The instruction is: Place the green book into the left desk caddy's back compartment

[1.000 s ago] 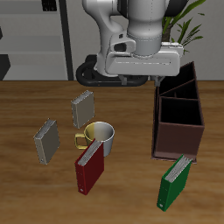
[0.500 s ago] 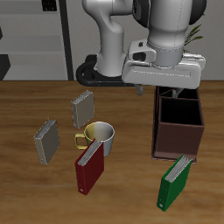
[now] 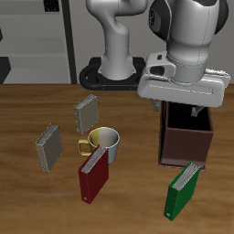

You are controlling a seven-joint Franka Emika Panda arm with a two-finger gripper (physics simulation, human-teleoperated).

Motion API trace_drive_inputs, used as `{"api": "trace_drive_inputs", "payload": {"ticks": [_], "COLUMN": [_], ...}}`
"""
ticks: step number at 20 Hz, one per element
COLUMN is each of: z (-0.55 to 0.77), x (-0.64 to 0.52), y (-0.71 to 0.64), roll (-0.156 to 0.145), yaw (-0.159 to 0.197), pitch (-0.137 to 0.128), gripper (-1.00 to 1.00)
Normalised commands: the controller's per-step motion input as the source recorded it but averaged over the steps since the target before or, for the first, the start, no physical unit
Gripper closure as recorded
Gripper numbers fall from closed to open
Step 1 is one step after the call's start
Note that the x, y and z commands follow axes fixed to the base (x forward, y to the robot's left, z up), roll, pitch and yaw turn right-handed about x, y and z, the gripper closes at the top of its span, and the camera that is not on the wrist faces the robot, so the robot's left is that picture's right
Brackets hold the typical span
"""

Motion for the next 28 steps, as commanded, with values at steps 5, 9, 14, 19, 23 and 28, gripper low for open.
{"api": "trace_drive_inputs", "payload": {"ticks": [5, 9, 14, 19, 23, 28], "z": [-0.16, -0.21, -0.26, -0.45, -0.43, -0.31], "x": [0.18, 0.21, 0.21, 0.2, 0.15, 0.08], "y": [0.06, 0.09, 0.01, 0.09, 0.06, 0.04], "roll": [-0.005, 0.013, -0.028, 0.012, 0.022, 0.01], "yaw": [-0.022, -0.01, -0.026, -0.013, -0.013, -0.022], "pitch": [-0.009, 0.001, -0.001, 0.045, 0.026, 0.034], "gripper": [-1.0, -1.0, -1.0, -1.0, -1.0, -1.0]}}
